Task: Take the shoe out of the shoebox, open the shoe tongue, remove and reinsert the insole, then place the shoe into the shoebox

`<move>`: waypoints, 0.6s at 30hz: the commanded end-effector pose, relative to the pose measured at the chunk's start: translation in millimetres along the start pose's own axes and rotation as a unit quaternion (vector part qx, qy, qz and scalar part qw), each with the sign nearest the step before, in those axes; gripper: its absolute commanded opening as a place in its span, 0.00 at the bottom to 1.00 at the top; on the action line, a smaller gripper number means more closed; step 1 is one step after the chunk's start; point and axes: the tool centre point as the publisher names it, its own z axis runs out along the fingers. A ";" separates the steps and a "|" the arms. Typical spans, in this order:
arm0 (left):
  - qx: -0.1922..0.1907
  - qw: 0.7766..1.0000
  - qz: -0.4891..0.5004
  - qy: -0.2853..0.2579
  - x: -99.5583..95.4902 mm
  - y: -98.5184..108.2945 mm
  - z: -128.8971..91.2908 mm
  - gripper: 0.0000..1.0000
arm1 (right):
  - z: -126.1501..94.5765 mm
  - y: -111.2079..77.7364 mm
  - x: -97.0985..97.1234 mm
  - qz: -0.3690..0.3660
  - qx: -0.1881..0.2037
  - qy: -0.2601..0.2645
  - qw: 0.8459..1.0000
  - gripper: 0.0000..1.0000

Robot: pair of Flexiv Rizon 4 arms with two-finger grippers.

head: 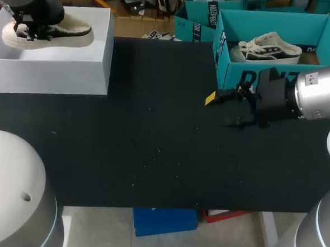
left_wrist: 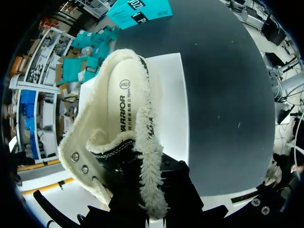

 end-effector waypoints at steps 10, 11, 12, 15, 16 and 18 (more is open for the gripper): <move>-0.021 1.000 0.011 0.000 -2.0 18.6 39.8 0.00 | 1.1 0.3 0.2 0.000 0.000 0.000 1.000 1.00; -0.021 1.000 0.011 0.003 -2.0 19.3 43.0 0.00 | 1.1 0.3 0.2 0.000 0.000 0.000 1.000 1.00; -0.022 1.000 0.013 0.002 -2.4 19.9 46.7 0.00 | 1.1 0.3 0.2 0.000 0.000 0.000 1.000 1.00; -0.024 1.000 0.010 0.005 -3.6 20.1 55.1 0.00 | 1.1 0.3 0.2 0.000 0.000 0.000 1.000 1.00; -0.024 1.000 0.010 0.006 -3.7 20.2 57.4 0.00 | 1.1 0.3 0.2 0.000 0.000 0.000 1.000 1.00; -0.022 1.000 0.008 0.012 -3.6 20.1 62.1 0.00 | 1.1 0.3 0.2 0.000 0.000 0.000 1.000 1.00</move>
